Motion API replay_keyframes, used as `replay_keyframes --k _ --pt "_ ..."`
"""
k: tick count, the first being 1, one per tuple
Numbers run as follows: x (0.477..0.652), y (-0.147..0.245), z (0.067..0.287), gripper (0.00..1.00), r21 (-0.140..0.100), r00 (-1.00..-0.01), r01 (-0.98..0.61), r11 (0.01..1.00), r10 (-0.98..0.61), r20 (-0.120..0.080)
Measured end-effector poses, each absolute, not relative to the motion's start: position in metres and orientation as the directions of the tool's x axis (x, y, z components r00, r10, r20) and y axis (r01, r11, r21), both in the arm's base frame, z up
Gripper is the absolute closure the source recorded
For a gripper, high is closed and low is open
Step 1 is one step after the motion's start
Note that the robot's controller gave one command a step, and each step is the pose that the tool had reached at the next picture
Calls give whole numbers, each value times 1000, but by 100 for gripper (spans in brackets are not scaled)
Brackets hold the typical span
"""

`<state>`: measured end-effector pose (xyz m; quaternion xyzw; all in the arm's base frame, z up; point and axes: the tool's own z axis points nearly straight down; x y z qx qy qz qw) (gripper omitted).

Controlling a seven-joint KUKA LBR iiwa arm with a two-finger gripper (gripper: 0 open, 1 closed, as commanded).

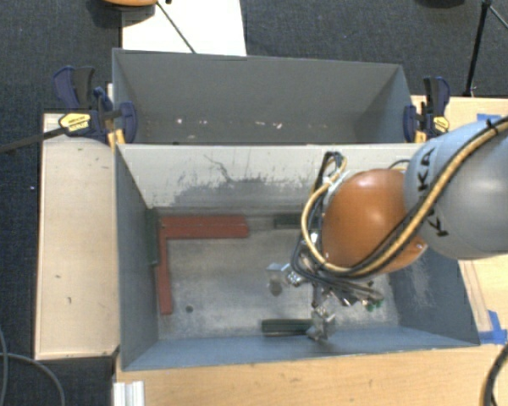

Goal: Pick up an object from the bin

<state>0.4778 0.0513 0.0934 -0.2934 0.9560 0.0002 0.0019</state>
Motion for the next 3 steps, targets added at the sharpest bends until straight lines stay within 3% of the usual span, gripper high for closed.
replay_keyframes --k 2,3 --pt "481 29 96 0 -1 -790 -613 790 -613 -3" --pt "479 17 75 100 -2 -828 -560 828 -560 -6"
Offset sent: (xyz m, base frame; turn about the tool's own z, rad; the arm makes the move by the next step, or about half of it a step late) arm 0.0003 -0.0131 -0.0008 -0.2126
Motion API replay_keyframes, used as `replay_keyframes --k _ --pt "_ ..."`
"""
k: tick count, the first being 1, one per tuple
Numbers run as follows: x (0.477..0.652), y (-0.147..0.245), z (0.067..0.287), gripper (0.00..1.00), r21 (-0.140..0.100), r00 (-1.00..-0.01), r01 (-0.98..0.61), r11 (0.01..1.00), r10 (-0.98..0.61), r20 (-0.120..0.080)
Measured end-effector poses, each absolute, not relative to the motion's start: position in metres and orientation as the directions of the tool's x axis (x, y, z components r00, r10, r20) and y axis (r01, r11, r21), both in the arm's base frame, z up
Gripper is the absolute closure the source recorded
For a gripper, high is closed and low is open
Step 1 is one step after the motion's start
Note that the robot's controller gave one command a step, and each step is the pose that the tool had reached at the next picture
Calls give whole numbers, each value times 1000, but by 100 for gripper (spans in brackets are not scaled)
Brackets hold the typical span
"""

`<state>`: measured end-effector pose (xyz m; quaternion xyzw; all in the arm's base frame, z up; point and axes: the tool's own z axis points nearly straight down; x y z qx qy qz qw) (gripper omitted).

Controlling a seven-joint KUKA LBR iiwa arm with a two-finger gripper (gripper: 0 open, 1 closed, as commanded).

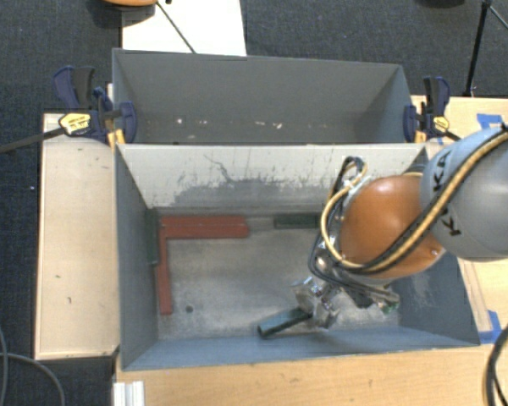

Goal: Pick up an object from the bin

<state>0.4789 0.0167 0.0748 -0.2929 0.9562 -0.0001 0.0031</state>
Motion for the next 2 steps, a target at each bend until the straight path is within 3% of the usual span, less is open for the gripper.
replay_keyframes --k 1,2 --pt "479 17 75 100 -2 -829 -559 829 -559 -6" --pt "484 6 213 100 -1 -817 -576 817 -576 -2"
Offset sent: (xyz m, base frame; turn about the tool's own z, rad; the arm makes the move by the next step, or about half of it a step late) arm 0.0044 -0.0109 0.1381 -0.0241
